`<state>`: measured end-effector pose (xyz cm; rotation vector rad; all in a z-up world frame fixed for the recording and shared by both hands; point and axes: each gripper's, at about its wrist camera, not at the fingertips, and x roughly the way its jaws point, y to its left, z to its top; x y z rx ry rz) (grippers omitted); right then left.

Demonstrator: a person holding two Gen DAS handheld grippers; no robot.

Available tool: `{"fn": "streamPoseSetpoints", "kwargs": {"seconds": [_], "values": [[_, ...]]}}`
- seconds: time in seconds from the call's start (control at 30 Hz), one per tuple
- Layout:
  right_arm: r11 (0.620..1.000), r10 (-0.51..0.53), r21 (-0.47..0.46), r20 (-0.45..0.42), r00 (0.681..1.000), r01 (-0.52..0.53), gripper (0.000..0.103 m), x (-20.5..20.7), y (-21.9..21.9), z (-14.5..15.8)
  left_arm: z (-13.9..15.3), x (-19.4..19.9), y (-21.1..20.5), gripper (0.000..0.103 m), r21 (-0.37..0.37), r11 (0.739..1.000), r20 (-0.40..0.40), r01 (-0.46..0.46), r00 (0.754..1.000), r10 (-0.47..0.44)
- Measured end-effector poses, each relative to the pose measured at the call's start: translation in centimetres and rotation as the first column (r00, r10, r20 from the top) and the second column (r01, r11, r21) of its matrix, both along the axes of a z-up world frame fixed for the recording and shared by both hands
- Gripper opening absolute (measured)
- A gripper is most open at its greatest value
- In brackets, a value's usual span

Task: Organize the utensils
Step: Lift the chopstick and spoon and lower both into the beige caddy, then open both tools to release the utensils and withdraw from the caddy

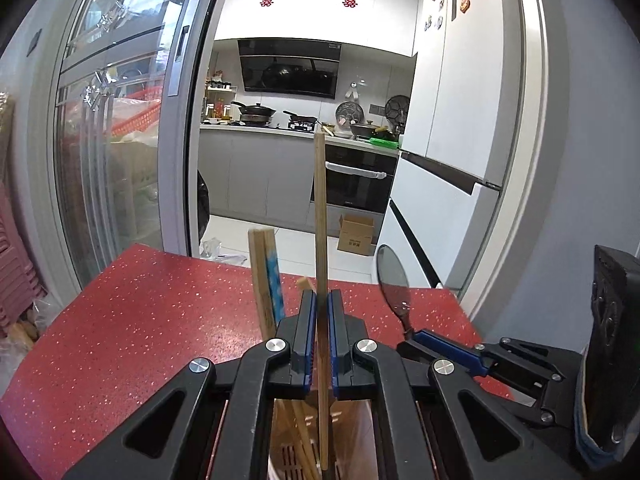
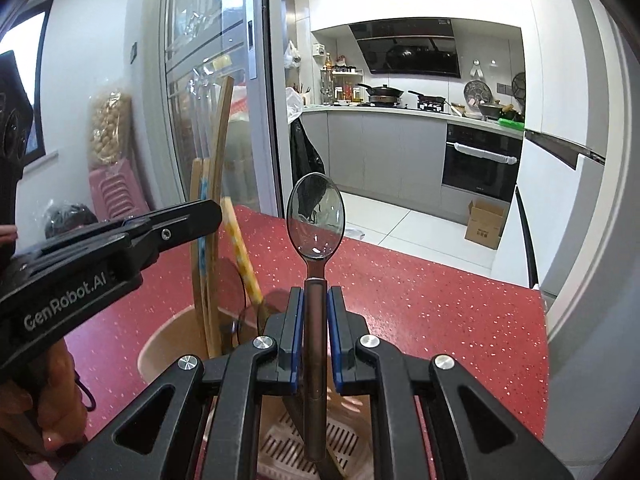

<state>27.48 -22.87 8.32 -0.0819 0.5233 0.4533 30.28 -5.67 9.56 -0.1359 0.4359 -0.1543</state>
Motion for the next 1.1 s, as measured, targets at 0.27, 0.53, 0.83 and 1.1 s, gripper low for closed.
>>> {"fn": "streamPoseSetpoints", "kwargs": {"seconds": [0.27, 0.53, 0.83, 1.1], "values": [[0.999, 0.006, -0.044, 0.002, 1.000, -0.006, 0.013, -1.7, -0.2, -1.4, -1.3, -1.4, 0.0, 0.034, 0.047, 0.999, -0.022, -0.017, 1.000, 0.018], [0.998, 0.013, -0.058, -0.008, 1.000, -0.014, 0.013, -2.0, 0.1, -1.1, -2.5, -2.4, 0.7, 0.034, 0.064, 0.997, -0.074, -0.034, 0.996, 0.039], [0.988, 0.044, -0.152, 0.085, 0.995, -0.030, 0.013, -2.2, 2.1, -0.5, -3.5, -4.6, 1.0, 0.034, 0.074, 0.997, -0.104, -0.037, 0.994, 0.044], [0.967, 0.086, -0.251, 0.148, 0.985, -0.046, 0.013, -3.8, 2.4, -1.8, -3.7, -5.4, 1.8, 0.034, 0.054, 0.997, -0.131, -0.052, 0.990, 0.059]]}}
